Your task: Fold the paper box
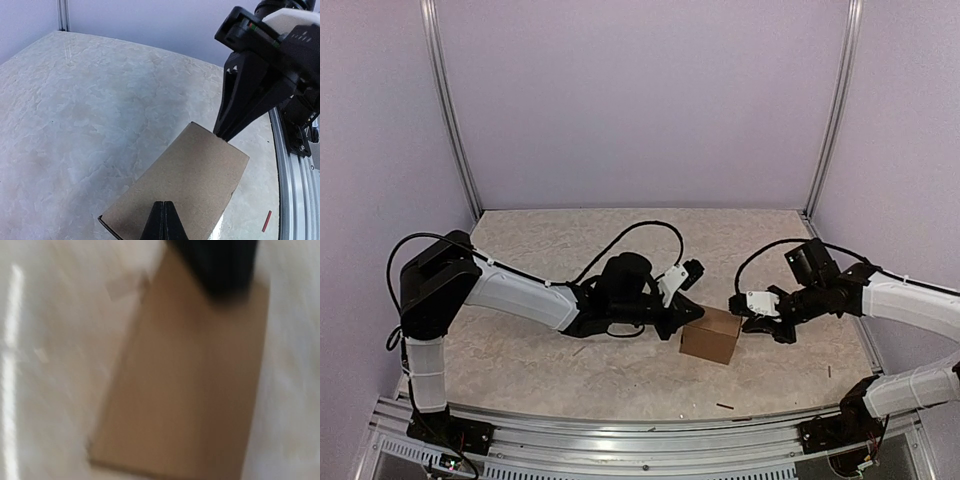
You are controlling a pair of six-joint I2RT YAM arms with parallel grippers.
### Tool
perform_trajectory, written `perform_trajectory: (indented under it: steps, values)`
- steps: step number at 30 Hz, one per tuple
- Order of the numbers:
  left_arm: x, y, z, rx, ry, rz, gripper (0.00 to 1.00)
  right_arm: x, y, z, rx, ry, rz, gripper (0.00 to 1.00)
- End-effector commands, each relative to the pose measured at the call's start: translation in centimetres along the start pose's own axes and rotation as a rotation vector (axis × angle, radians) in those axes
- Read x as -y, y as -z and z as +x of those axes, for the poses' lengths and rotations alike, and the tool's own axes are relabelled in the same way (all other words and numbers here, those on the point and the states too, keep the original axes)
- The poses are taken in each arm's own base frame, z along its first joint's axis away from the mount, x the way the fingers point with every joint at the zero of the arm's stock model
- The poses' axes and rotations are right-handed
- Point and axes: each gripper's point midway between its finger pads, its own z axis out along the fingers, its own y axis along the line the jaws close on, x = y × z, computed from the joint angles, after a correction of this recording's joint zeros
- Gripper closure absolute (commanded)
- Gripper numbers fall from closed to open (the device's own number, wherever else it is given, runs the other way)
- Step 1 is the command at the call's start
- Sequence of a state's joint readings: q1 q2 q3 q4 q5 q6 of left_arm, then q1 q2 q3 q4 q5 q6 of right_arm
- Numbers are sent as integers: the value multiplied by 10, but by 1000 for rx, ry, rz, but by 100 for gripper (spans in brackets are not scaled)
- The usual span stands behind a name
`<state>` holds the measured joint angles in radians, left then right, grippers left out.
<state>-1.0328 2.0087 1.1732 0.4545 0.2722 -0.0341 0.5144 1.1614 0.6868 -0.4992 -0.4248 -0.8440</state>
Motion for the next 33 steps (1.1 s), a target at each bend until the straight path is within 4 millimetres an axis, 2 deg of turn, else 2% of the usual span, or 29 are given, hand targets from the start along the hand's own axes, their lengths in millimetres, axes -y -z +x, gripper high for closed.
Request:
perform_trajectory:
  steps: [1, 3, 5, 7, 8, 9, 13, 14, 15, 16, 18, 20, 21, 22, 24, 25, 26, 28, 30, 33]
  values:
    - [-9, -2, 80, -194, 41, -36, 100, -15, -7, 66, -271, -74, 7, 94]
    - [-9, -2, 80, -192, 39, -37, 100, -15, -6, 64, -263, -72, 10, 94]
    - [-8, -1, 75, -183, 32, -38, 100, -12, -1, 52, -226, -82, 19, 94]
    - [-8, 3, 58, -148, 11, -51, 99, -2, 8, 34, -174, -116, 48, 93]
    - [-9, 6, 41, -116, -3, -67, 95, 4, 14, 24, -146, -128, 65, 92]
    - [-11, 8, 24, -81, -13, -83, 89, 10, 21, 14, -118, -138, 83, 91]
    - [-18, 31, -83, 103, -105, -170, 61, 47, 54, -28, -3, -175, 204, 78]
    - [-21, 36, -105, 136, -114, -197, 51, 56, 63, -36, 22, -193, 236, 74]
    - [-24, 43, -125, 162, -123, -217, 32, 66, 72, -44, 44, -209, 266, 69]
    - [-27, 50, -143, 182, -131, -236, 5, 79, 82, -50, 66, -235, 303, 64]
    - [-36, 66, -169, 205, -136, -281, 1, 99, 98, -57, 106, -280, 362, 50]
    - [-55, 85, -181, 186, -117, -375, 1, 122, 116, -58, 150, -335, 455, 30]
    - [-70, 93, -178, 158, -93, -441, 1, 134, 125, -57, 168, -370, 514, 13]
    - [-87, 104, -171, 120, -61, -506, 1, 149, 137, -53, 173, -407, 601, 2]
    - [-118, 125, -146, 17, 4, -609, 1, 173, 160, -49, 204, -478, 731, 0]
    - [-133, 139, -127, -52, 42, -655, 1, 186, 174, -47, 221, -516, 815, 0]
    - [-146, 152, -113, -88, 107, -689, 1, 199, 188, -40, 217, -578, 904, 0]
    - [-172, 184, -88, -148, 222, -733, 1, 211, 199, -27, 180, -625, 996, 0]
    - [-182, 212, -76, -145, 296, -750, 1, 216, 203, -21, 157, -631, 1042, 0]
    - [-187, 237, -62, -105, 349, -773, 1, 213, 200, -16, 191, -626, 1012, 0]
